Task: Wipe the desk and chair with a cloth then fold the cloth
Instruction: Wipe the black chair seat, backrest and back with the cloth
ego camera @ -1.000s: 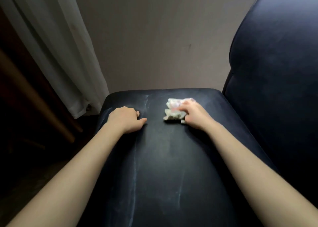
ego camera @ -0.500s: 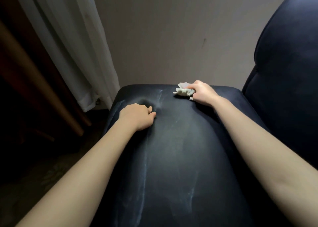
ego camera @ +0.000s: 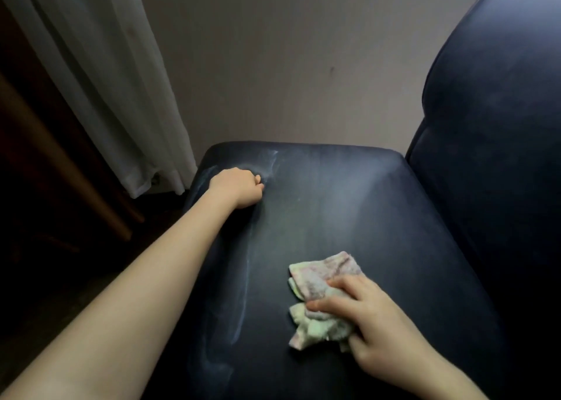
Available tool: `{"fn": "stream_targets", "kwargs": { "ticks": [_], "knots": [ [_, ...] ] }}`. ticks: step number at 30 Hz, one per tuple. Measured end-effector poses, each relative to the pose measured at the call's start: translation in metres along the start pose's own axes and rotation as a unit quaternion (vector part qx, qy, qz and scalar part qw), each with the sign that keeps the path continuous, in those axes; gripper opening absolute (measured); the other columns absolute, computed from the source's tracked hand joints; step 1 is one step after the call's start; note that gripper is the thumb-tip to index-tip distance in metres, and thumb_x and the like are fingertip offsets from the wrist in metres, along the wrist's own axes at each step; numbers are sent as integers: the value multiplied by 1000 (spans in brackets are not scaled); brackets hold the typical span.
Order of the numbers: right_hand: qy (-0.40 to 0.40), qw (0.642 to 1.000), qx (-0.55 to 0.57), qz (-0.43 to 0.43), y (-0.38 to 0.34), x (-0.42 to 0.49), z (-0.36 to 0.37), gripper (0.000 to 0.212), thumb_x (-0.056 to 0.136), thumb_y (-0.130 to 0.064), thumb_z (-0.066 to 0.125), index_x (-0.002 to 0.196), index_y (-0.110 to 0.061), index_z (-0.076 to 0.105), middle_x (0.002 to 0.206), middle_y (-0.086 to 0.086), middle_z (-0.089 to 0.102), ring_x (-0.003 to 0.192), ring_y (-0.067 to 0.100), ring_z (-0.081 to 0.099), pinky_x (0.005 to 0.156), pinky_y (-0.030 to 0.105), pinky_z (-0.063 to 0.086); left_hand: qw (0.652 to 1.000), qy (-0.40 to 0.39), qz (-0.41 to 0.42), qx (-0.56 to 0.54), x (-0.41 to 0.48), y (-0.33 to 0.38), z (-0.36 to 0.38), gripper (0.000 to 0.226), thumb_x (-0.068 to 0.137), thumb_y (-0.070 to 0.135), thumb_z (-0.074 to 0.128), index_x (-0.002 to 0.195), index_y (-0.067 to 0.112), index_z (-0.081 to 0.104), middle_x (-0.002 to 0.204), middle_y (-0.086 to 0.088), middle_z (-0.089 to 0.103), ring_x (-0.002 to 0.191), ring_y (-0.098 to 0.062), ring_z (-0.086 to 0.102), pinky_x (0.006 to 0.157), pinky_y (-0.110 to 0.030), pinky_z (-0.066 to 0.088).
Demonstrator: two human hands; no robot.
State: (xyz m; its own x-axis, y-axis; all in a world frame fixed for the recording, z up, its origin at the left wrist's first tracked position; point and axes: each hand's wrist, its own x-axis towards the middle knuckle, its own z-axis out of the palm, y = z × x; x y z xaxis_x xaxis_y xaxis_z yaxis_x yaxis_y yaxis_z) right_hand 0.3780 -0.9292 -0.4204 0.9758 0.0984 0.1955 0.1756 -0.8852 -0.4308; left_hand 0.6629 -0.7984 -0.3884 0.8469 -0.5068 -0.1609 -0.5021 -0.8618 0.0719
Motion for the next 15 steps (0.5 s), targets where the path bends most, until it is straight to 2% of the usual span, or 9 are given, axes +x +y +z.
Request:
{"fn": "stream_targets", "kwargs": {
  "ticks": [2, 5, 7, 9, 11, 15],
  "knots": [
    [-17, 1000, 24, 5, 4, 16, -3, 54, 65, -25, 39, 112, -38, 61, 104, -5, 59, 99, 17, 54, 84, 28, 48, 1000, -5, 15, 4, -5, 1, 2, 48, 99, 41, 25, 141, 25, 42, 146, -7, 42, 128, -31, 45, 104, -42, 36],
    [-35, 999, 17, 8, 29, 65, -4, 51, 69, -25, 40, 109, -23, 70, 102, 8, 59, 99, 29, 52, 89, 31, 43, 999, -5, 37, -19, -19, -2, 9, 51, 101, 43, 19, 148, 26, 25, 156, -2, 23, 141, -25, 26, 112, -52, 21],
    [-38, 997, -11, 59, 49, 106, -5, 49, 70, -21, 46, 113, -19, 69, 108, 12, 58, 107, 33, 47, 96, 34, 40, 998, 16, 41, -35, -30, -5, 15, 52, 101, 44, 21, 149, 25, 21, 158, -2, 17, 145, -21, 17, 114, -54, 12],
    [-40, 994, -31, 99, 65, 146, -7, 47, 74, -13, 57, 119, -23, 66, 117, 13, 56, 115, 35, 44, 100, 39, 39, 998, 46, 31, -41, -38, -10, 19, 51, 101, 43, 23, 148, 23, 27, 157, -3, 19, 144, -20, 17, 114, -52, 11],
    [-36, 990, -54, 127, 72, 178, -7, 47, 79, -9, 60, 122, -26, 63, 122, 13, 53, 118, 35, 42, 100, 41, 39, 996, 75, 27, -33, -41, -15, 22, 47, 101, 40, 25, 142, 22, 38, 152, -2, 32, 140, -20, 28, 112, -49, 17],
    [-1, 982, -81, 169, 87, 229, -5, 47, 85, -16, 62, 129, -29, 56, 133, 10, 48, 124, 33, 40, 101, 40, 41, 996, 86, 25, -17, -34, -20, 15, 43, 101, 37, 24, 123, 23, 58, 131, -2, 54, 121, -24, 49, 99, -40, 33]
  ]
}}
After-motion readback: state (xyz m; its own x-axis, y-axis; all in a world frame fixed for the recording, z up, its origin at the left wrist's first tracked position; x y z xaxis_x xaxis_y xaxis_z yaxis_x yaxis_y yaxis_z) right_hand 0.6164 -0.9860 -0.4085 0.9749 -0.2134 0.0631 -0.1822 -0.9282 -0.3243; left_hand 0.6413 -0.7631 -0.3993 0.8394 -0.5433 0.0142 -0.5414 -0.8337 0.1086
